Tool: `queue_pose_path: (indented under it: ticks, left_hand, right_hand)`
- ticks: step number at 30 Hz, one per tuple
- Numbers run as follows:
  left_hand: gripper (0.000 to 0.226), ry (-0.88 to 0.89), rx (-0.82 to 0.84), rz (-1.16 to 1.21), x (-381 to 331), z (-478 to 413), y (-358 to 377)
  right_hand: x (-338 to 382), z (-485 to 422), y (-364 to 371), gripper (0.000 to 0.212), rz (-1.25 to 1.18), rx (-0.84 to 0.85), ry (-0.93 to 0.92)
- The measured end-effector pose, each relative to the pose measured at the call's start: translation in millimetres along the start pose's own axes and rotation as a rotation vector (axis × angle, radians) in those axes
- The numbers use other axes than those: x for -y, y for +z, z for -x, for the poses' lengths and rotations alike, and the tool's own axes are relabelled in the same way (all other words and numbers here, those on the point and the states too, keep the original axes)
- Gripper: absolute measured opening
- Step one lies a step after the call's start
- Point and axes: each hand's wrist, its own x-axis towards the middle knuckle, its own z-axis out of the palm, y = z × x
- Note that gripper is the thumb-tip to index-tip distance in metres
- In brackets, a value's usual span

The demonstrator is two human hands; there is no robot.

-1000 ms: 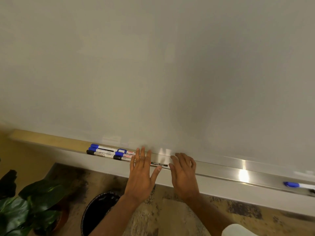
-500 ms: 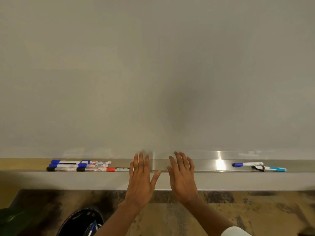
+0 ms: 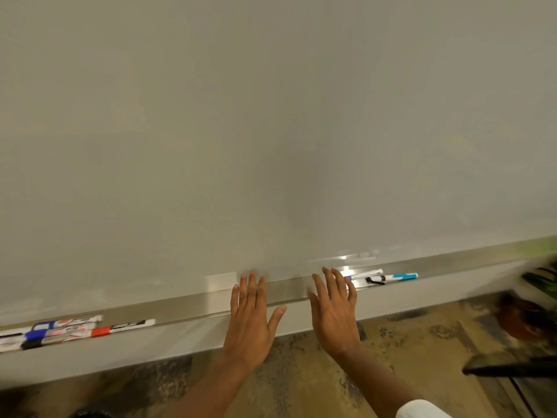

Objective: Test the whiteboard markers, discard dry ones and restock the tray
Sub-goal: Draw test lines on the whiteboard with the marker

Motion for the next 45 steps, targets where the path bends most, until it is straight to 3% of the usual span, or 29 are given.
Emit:
queue_pose_path:
  ticks: [12, 19, 33, 39, 45]
  left_hand:
    - [0.096, 0.028, 0.102, -0.052, -65.3, -33.6, 39.2]
    - [0.092, 0.032, 0.115, -0.064, -76.7, -42.7, 60.4]
    - [0.081, 0.051, 0.026, -0.003, -71.5, -46.0, 84.9]
    - [0.077, 0.054, -0.013, 0.055, -74.3, -44.4, 75.8]
    - [0.052, 0.051, -0.192, 0.342, -80.3, -47.0, 42.8]
  right_hand:
    - [-94.6, -23.0, 15.6, 0.043, 0.103, -0.007, 0.092]
    - [-107.2, -40.7, 19.3, 0.059, 0.114, 0.091, 0.079]
    - [-117.5, -61.9, 31.6, 0.048, 0.076, 0.071, 0.007]
    - [-111.5, -58.6, 37.8, 0.050, 0.027, -0.028, -0.132]
    - [-72.8, -62.9, 20.3, 0.039, -0.150, -0.208, -0.276]
